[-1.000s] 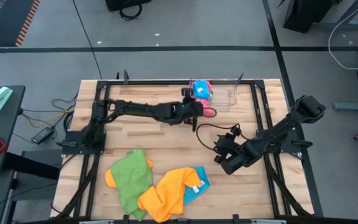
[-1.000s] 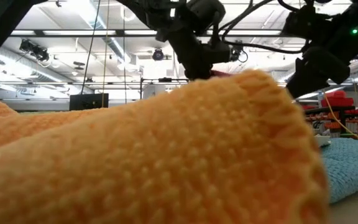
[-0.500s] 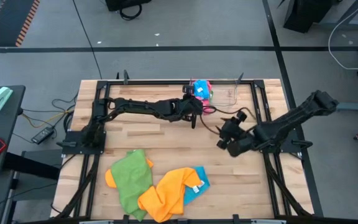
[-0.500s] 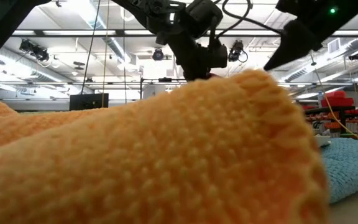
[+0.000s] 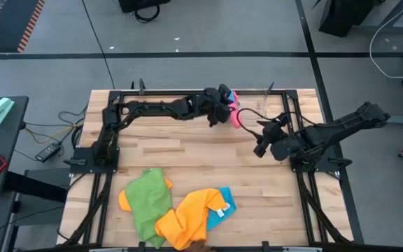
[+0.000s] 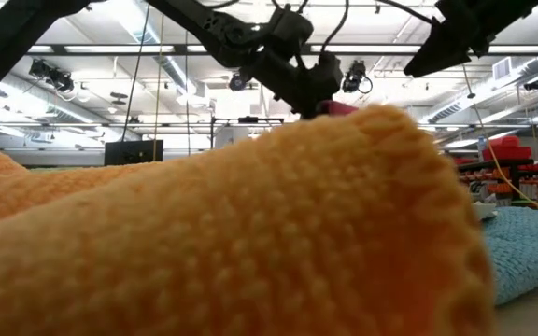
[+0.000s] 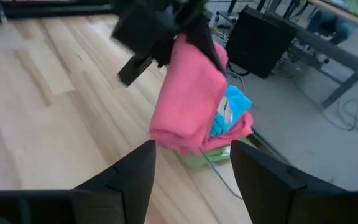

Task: Fold microfiber towels
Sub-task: Put the pink towel into the transparent bin

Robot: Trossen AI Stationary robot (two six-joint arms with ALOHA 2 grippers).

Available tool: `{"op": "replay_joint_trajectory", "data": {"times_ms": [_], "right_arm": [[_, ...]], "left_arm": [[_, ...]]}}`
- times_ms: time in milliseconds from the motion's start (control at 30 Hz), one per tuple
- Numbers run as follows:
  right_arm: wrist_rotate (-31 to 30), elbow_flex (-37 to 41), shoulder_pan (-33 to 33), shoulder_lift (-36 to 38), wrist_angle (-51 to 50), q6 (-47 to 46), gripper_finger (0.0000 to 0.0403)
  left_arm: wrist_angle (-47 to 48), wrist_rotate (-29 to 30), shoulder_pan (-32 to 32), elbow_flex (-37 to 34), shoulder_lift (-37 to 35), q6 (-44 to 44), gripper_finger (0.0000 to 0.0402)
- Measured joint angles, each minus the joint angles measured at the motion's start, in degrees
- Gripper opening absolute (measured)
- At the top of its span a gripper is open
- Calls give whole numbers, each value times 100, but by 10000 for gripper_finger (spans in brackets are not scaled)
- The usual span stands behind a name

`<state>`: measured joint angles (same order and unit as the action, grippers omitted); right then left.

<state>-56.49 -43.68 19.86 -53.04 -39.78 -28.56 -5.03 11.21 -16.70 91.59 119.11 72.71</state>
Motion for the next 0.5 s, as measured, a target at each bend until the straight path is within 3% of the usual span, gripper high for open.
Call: {"op": "replay_joint_trajectory", "data": {"times_ms": [233, 367, 500], "right_arm": [[-342, 7, -370, -135, -11, 522, 233], [-337, 7, -765, -122, 31, 711, 239], [158, 7, -1101, -177, 167, 629, 239]], "left_arm": [[-582, -395, -290, 2, 0, 321, 42], [-867, -1120, -476, 2, -2, 505, 33], [-891, -1811, -608, 2, -2, 596, 34]]}}
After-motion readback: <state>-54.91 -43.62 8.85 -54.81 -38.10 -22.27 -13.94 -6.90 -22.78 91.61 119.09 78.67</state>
